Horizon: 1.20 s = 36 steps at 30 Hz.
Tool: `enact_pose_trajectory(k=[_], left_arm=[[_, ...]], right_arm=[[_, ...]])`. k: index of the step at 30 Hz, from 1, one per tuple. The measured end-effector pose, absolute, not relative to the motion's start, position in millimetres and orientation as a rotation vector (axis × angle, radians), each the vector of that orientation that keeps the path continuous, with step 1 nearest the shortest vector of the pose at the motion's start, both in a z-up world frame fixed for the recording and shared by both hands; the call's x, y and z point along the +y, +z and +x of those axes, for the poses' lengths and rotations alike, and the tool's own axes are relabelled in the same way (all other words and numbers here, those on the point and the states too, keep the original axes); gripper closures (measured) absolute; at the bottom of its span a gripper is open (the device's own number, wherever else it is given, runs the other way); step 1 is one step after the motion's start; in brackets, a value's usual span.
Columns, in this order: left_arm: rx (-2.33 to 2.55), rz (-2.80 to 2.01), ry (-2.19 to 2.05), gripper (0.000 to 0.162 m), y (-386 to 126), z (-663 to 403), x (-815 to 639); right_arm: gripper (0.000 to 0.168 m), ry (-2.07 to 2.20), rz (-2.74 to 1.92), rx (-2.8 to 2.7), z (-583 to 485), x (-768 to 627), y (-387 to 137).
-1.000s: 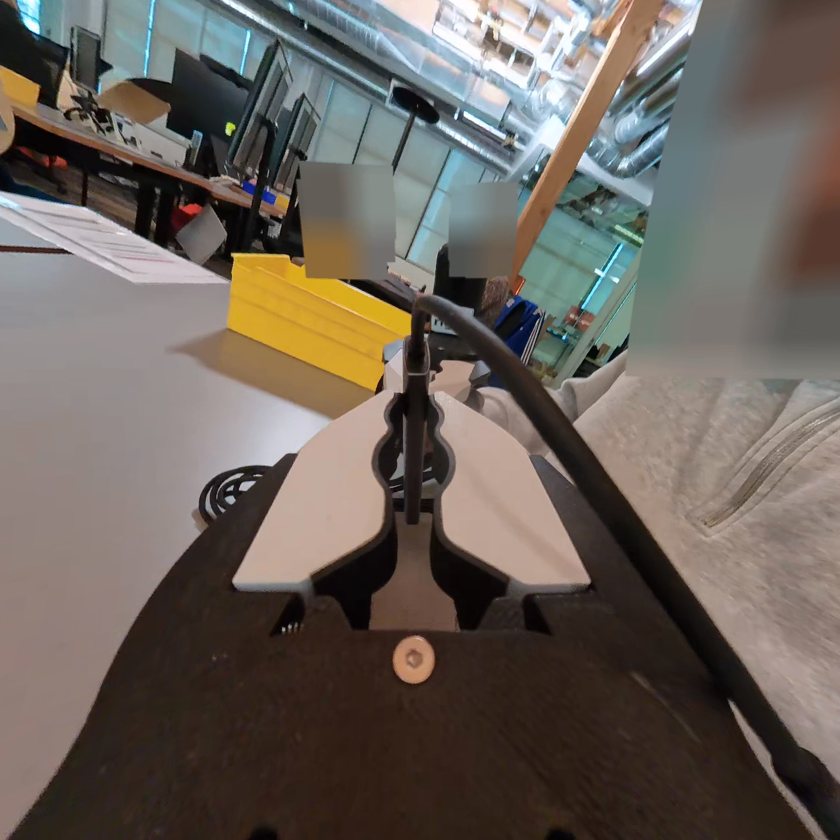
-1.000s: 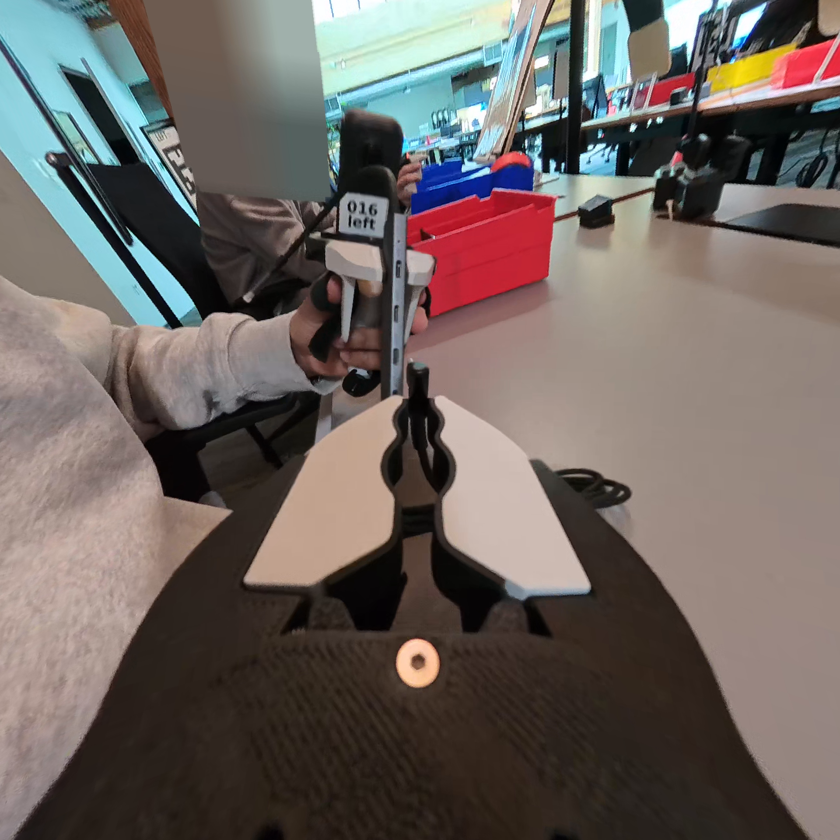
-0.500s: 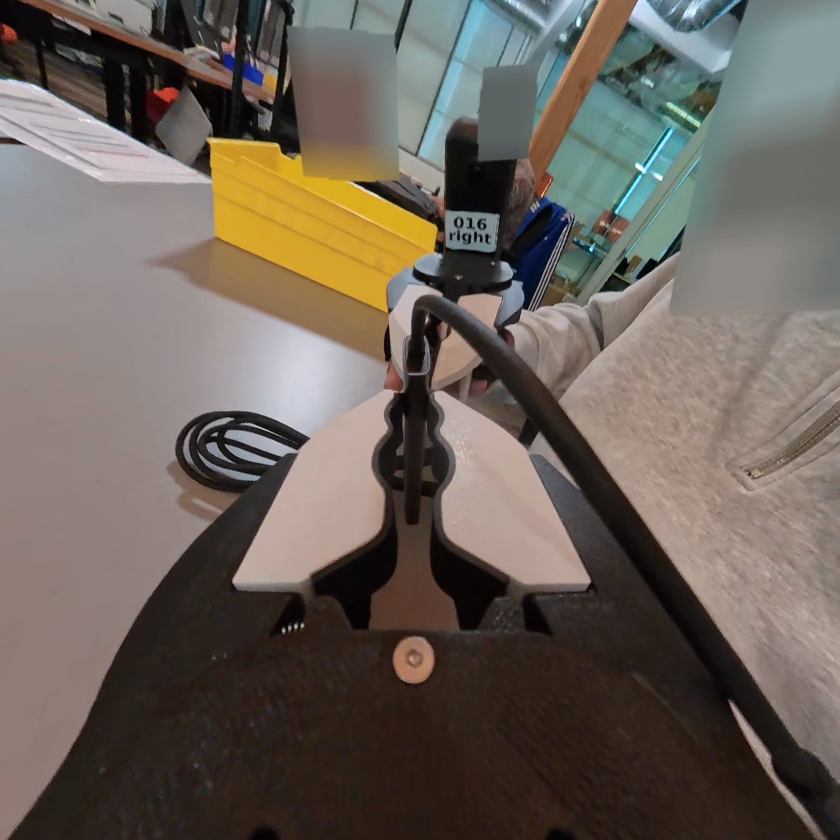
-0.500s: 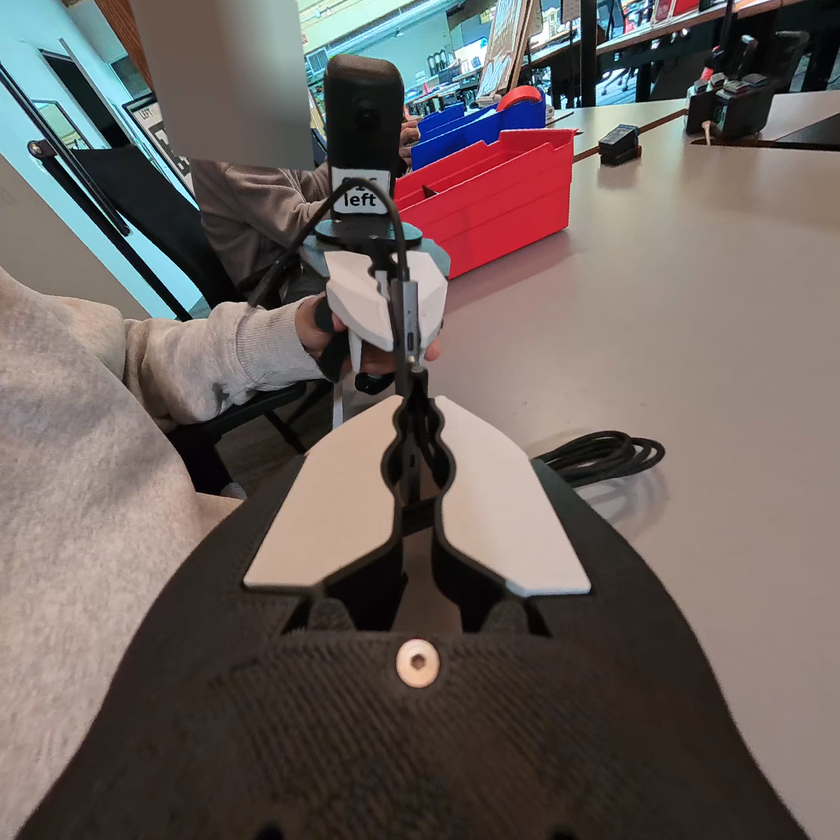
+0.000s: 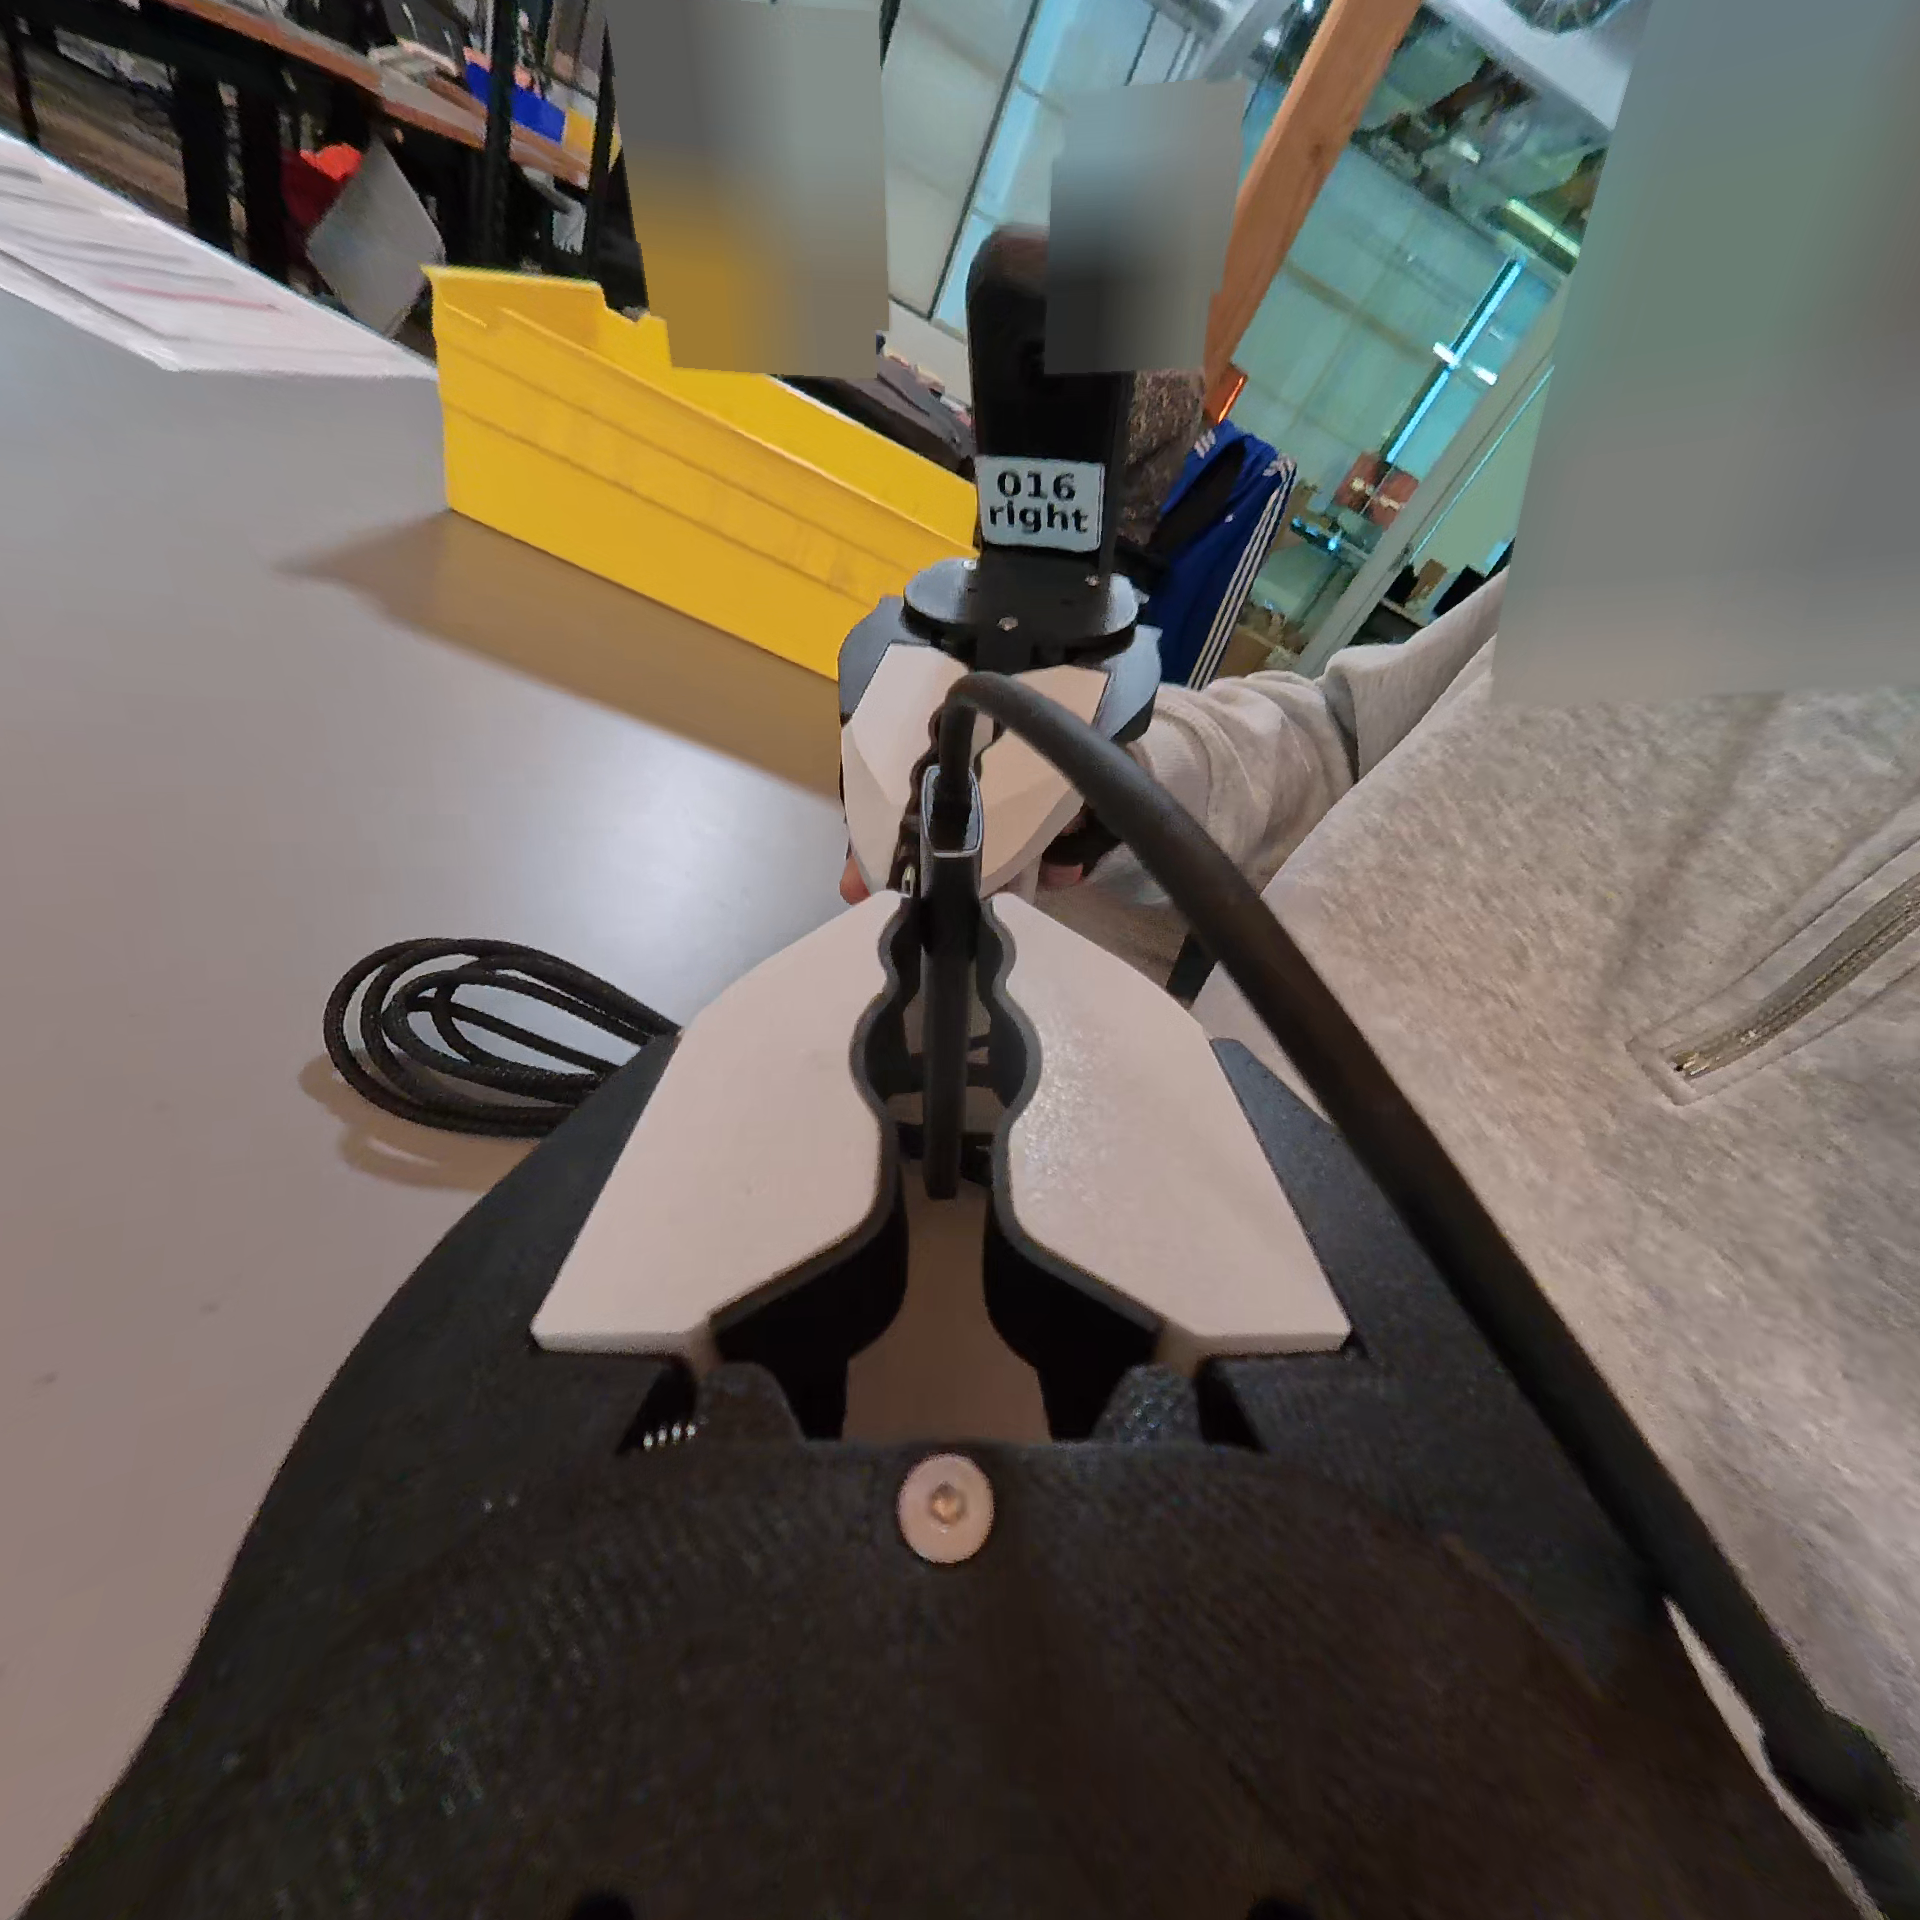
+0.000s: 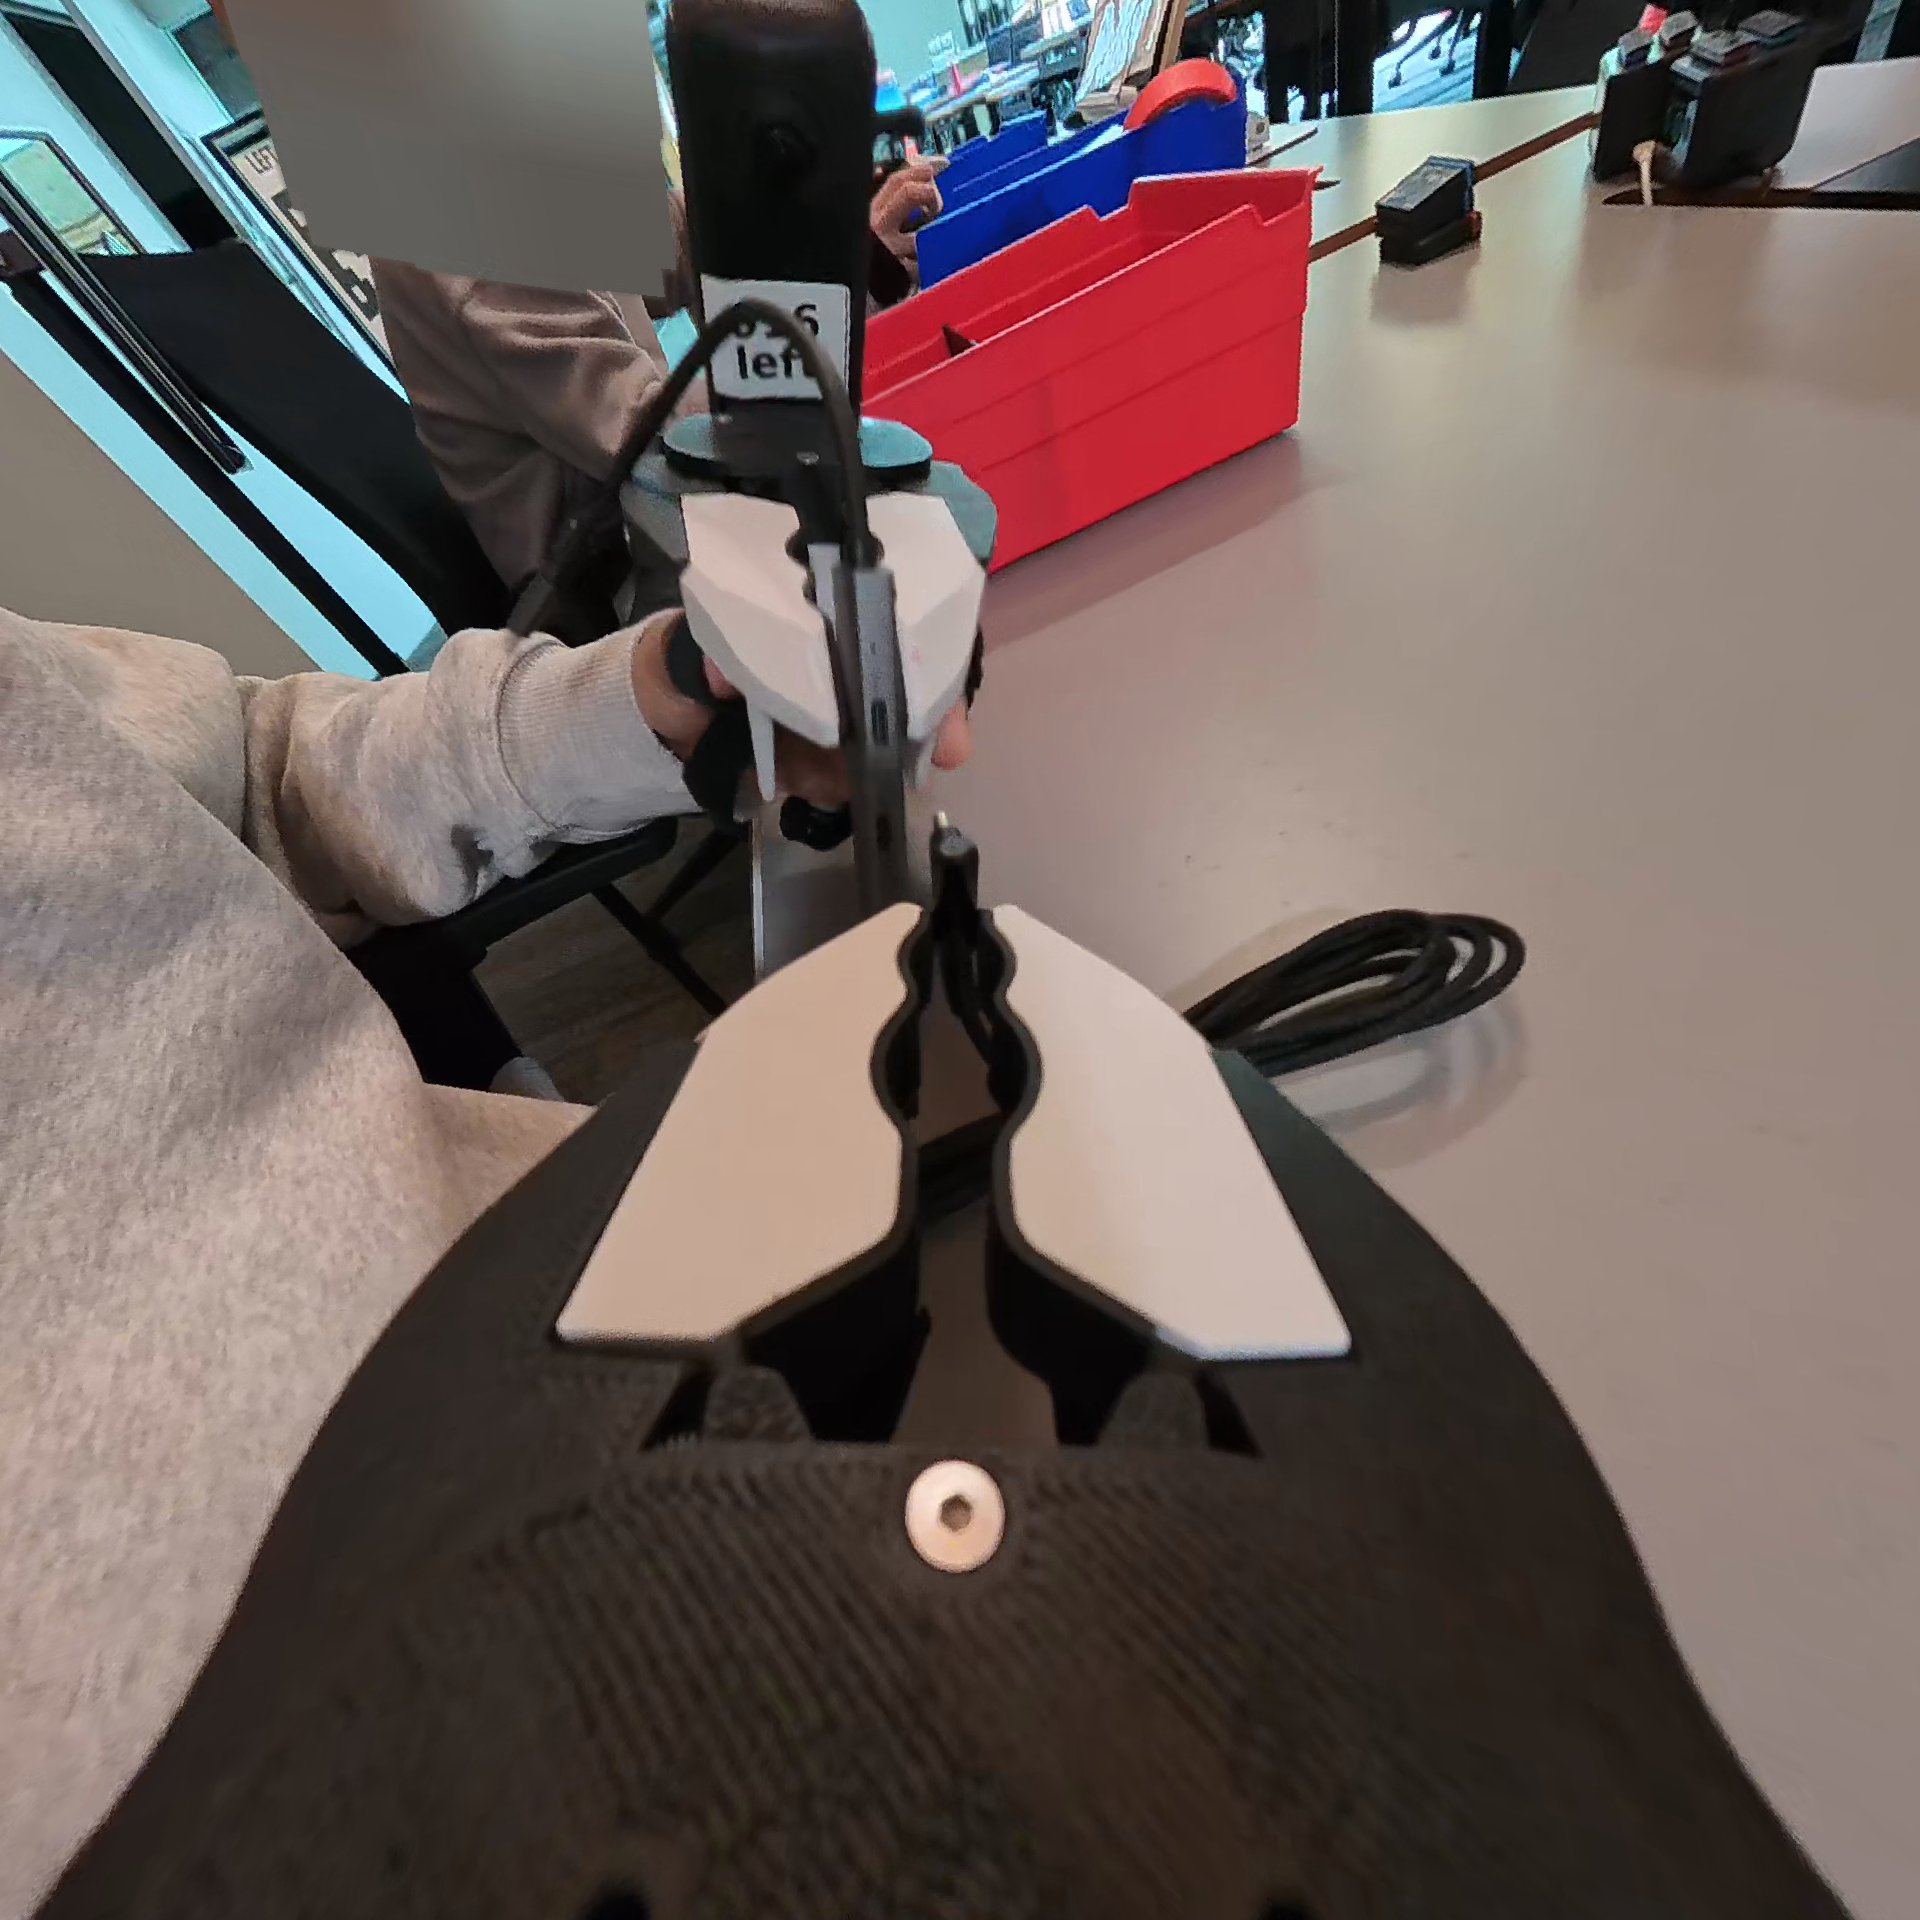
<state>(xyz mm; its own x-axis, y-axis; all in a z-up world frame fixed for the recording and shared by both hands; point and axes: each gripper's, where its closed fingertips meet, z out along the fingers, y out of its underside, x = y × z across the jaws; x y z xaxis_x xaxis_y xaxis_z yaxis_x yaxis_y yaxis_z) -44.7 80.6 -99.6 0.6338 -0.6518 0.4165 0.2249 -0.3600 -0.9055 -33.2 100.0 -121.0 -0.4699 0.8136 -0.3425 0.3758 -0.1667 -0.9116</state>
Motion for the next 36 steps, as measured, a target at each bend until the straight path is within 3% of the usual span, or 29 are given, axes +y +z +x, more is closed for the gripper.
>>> enact_pose_trajectory(k=[15, 36], left_arm=[[0.194, -1.441, -0.968, 0.153, -47, -83, 71], [0.322, -1.532, -0.859, 0.153, -48, -61, 72]], right_arm=[[0.160, 1.627, -1.380, -1.855, -30, 91, -131], [0.161, 1.448, -1.327, -1.991, -25, 78, -135]])
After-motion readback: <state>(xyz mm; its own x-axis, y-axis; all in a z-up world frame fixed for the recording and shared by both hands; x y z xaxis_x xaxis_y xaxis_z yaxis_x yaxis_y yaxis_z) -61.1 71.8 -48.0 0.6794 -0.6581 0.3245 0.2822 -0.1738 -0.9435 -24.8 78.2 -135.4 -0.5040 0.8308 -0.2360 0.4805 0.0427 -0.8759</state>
